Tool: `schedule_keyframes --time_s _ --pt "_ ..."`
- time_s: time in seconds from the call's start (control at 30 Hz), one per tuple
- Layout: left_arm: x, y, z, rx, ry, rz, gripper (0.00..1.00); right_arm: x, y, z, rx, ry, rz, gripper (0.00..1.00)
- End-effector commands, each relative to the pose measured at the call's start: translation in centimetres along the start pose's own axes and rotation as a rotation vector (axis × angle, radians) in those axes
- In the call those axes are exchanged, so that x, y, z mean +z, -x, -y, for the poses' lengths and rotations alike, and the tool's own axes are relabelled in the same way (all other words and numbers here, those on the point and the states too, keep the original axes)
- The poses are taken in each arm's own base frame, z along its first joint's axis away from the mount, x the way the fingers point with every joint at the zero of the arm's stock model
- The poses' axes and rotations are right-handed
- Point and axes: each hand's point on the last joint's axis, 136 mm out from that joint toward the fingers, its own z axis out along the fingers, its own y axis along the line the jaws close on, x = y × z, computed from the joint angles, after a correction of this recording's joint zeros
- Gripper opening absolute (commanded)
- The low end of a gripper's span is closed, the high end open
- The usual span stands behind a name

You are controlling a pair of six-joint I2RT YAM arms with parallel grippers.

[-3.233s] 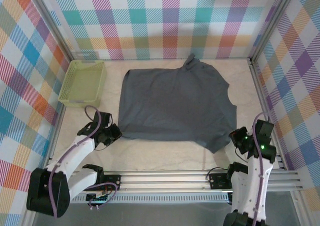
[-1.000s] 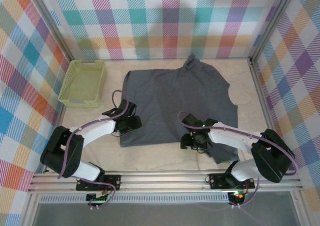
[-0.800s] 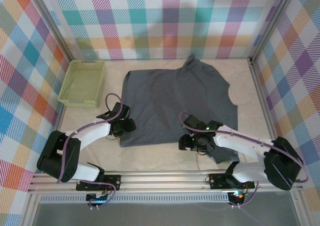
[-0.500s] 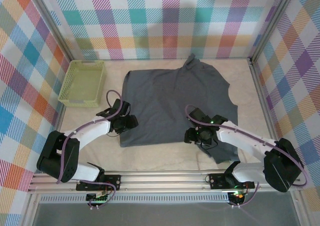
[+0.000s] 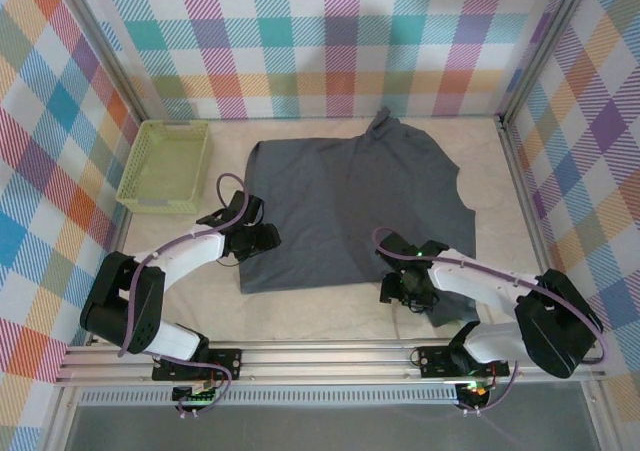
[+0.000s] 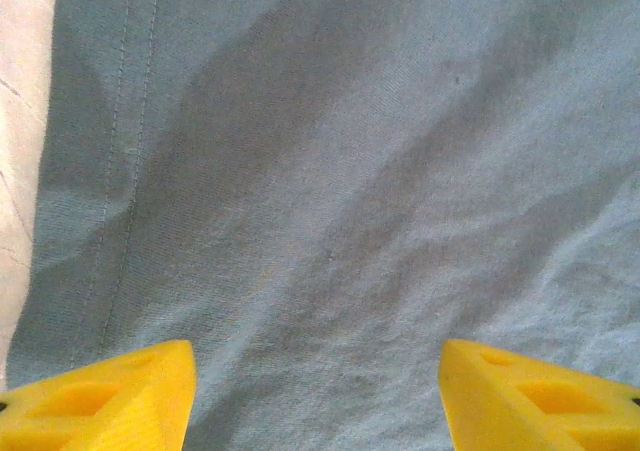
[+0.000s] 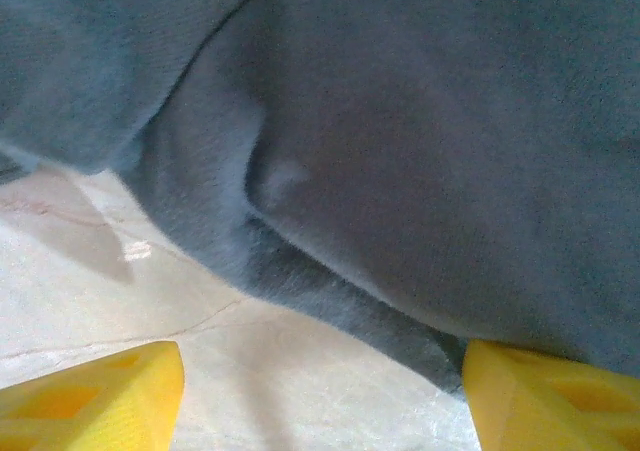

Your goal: Fold the inside-out t-shirt

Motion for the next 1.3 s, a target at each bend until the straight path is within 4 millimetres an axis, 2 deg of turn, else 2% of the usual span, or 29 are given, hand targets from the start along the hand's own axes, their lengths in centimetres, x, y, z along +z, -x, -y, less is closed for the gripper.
schedule_keyframes --time_s 0.0,0.1,0.3,0.53,0.63,0.7,0.8,0.93,1.07,1.13,1.2,1.27 --pt "-0.1 0.7 0.5 0.024 -0.002 0.017 0.65 0.7 -0.1 1.2 0.013 -0.077 0.000 0.75" --pt "0.1 0.6 -0.1 0.029 0.025 0.014 0.66 1.4 -0.9 0.6 0.005 -0.062 -0.034 0.75" --pt "0.5 0.1 -1.2 0.016 0.056 0.014 0.67 1.4 -3.6 -1.0 -0.032 -0.035 -0.088 0.75" --pt "0.5 -0.1 -2.8 0.006 0.108 0.018 0.68 0.4 -7.3 -2.9 -0.085 0.011 -0.147 0.76" --pt "0.5 -0.1 -3.2 0.001 0.118 0.020 0.68 -0.4 -7.8 -3.4 -0.095 0.049 -0.151 0.76" --pt "0.5 -0.1 -3.1 -0.002 0.111 0.018 0.68 -1.8 -6.7 -3.1 -0.107 0.032 -0.092 0.77" --pt "0.3 0.6 -2.1 0.000 0.076 0.025 0.69 -4.2 -3.6 -2.1 -0.097 0.003 0.036 0.78" --pt "0.1 1.7 0.3 0.012 0.008 0.035 0.69 -5.1 1.5 -1.9 -0.032 0.074 0.126 0.78" --pt "1.1 1.8 1.4 0.016 -0.005 0.009 0.70 -4.0 6.5 -1.8 0.024 0.076 0.159 0.78" --pt "1.7 1.1 0.8 0.002 0.016 -0.018 0.69 -2.6 7.7 -1.7 0.034 0.040 0.143 0.78" --pt "2.1 0.2 -0.2 -0.018 0.035 -0.030 0.69 -1.2 8.0 -1.3 0.043 -0.012 0.118 0.78" --pt "2.3 -1.1 -1.4 -0.040 0.052 -0.045 0.70 0.3 7.3 -0.6 0.058 -0.052 0.085 0.78"
